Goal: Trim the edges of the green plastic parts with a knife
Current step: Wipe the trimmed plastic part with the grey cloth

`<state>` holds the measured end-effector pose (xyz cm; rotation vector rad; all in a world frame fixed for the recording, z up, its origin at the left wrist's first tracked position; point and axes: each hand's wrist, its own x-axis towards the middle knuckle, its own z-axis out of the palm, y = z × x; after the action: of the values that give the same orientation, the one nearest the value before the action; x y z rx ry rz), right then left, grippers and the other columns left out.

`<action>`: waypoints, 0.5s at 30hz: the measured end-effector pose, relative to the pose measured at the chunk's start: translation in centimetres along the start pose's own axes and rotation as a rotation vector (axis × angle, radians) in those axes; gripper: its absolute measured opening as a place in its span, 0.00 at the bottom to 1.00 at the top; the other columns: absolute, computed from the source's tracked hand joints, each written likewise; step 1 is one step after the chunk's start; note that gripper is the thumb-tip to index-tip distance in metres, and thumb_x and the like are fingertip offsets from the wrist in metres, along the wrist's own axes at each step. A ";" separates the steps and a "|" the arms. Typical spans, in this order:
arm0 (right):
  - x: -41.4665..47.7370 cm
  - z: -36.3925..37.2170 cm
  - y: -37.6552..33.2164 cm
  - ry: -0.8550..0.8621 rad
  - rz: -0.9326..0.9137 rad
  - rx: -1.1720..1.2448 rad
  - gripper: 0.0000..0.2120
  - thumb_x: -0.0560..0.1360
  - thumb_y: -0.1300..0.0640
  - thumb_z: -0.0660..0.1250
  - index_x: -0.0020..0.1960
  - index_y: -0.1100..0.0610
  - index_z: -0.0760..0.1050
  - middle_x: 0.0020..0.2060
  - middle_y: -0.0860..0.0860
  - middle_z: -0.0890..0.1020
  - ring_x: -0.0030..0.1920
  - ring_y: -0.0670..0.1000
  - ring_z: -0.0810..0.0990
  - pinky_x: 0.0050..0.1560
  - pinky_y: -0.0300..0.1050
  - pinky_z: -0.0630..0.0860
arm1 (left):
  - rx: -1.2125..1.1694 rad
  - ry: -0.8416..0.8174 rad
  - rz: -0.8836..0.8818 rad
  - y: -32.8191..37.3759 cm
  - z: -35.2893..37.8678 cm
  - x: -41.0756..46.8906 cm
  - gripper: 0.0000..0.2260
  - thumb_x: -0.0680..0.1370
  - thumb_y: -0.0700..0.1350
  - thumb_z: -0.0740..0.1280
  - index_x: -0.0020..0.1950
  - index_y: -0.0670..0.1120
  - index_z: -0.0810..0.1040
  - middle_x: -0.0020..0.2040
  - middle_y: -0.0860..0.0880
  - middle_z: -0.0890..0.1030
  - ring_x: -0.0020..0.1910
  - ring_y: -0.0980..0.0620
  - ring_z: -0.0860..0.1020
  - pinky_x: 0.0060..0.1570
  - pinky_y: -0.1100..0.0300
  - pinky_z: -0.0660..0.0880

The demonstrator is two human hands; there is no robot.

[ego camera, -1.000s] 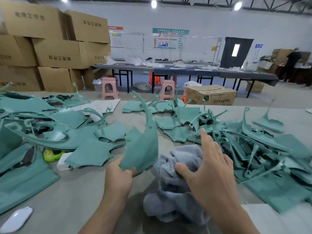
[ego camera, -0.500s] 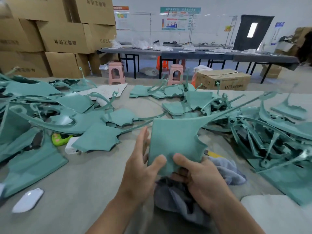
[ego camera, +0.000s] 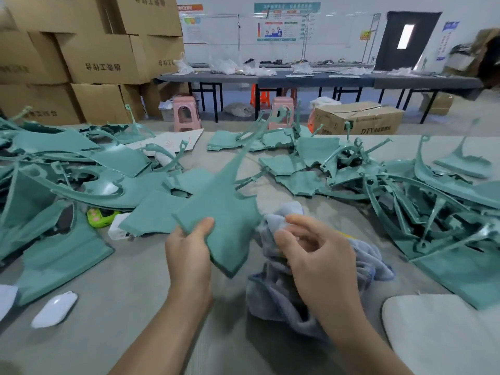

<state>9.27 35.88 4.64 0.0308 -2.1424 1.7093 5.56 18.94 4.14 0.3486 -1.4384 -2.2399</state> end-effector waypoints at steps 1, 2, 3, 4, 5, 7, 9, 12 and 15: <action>-0.2 0.0 0.1 -0.041 -0.037 0.026 0.16 0.68 0.43 0.73 0.56 0.41 0.82 0.48 0.36 0.86 0.50 0.38 0.85 0.49 0.30 0.79 | 0.053 -0.007 0.105 0.2 -0.1 -0.2 0.11 0.76 0.38 0.69 0.46 0.53 0.87 0.44 0.52 0.87 0.43 0.54 0.85 0.37 0.64 0.79; -0.5 0.2 -0.1 -0.150 -0.023 0.133 0.22 0.67 0.41 0.74 0.60 0.40 0.80 0.55 0.35 0.85 0.57 0.37 0.83 0.54 0.29 0.77 | 0.118 -0.053 0.199 0.1 -0.2 -0.5 0.10 0.76 0.40 0.69 0.46 0.55 0.87 0.44 0.53 0.87 0.43 0.55 0.84 0.38 0.64 0.79; -0.6 0.7 -0.1 -0.300 0.019 0.245 0.27 0.67 0.41 0.75 0.66 0.39 0.77 0.62 0.35 0.82 0.64 0.37 0.79 0.58 0.29 0.75 | 0.182 -0.142 0.270 -0.1 -0.5 -1.1 0.09 0.76 0.43 0.68 0.49 0.55 0.86 0.46 0.54 0.87 0.45 0.55 0.84 0.41 0.63 0.79; -0.8 1.3 -0.1 -0.425 0.049 0.320 0.32 0.68 0.42 0.76 0.71 0.39 0.72 0.67 0.36 0.79 0.69 0.37 0.75 0.63 0.31 0.73 | 0.251 -0.274 0.321 -0.4 -0.7 -1.8 0.11 0.75 0.45 0.68 0.54 0.57 0.85 0.50 0.54 0.87 0.49 0.53 0.84 0.46 0.61 0.80; -1.0 1.8 -0.1 -0.485 0.048 0.345 0.37 0.69 0.42 0.77 0.75 0.41 0.69 0.69 0.37 0.77 0.71 0.39 0.73 0.65 0.35 0.74 | 0.326 -0.441 0.371 -0.9 -0.7 -2.8 0.17 0.76 0.45 0.68 0.61 0.60 0.82 0.57 0.56 0.85 0.56 0.52 0.83 0.54 0.60 0.79; -1.0 2.1 -0.2 -0.437 0.098 0.401 0.33 0.68 0.44 0.77 0.71 0.43 0.73 0.64 0.43 0.82 0.67 0.45 0.79 0.65 0.46 0.77 | 0.523 -0.710 0.522 -1.8 -0.1 -4.5 0.30 0.74 0.44 0.68 0.74 0.64 0.70 0.73 0.60 0.74 0.73 0.55 0.72 0.69 0.62 0.69; 0.0 1.3 -0.1 -0.312 0.291 0.639 0.20 0.68 0.49 0.77 0.60 0.47 0.82 0.56 0.51 0.86 0.59 0.53 0.85 0.60 0.53 0.81 | 0.637 -0.782 0.593 -1.7 0.8 -5.1 0.36 0.70 0.45 0.68 0.76 0.65 0.66 0.77 0.66 0.65 0.77 0.61 0.63 0.73 0.67 0.59; 1.8 -0.8 0.4 -0.188 0.468 0.940 0.14 0.69 0.61 0.75 0.54 0.61 0.85 0.53 0.63 0.86 0.52 0.62 0.86 0.52 0.56 0.84 | 0.744 -0.617 0.761 -1.2 0.8 -4.7 0.27 0.73 0.47 0.65 0.72 0.59 0.74 0.74 0.66 0.69 0.76 0.63 0.64 0.74 0.67 0.58; 2.6 -1.9 0.6 -0.194 0.441 0.834 0.13 0.67 0.60 0.75 0.50 0.63 0.86 0.51 0.65 0.86 0.47 0.63 0.84 0.48 0.56 0.82 | 0.725 -0.360 0.631 -0.4 0.4 -4.2 0.31 0.74 0.52 0.70 0.77 0.60 0.66 0.72 0.70 0.70 0.71 0.68 0.68 0.65 0.72 0.66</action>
<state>7.31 38.39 5.21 -0.0509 -1.4552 2.8489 8.90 21.48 3.81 -0.2874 -2.1504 -1.2693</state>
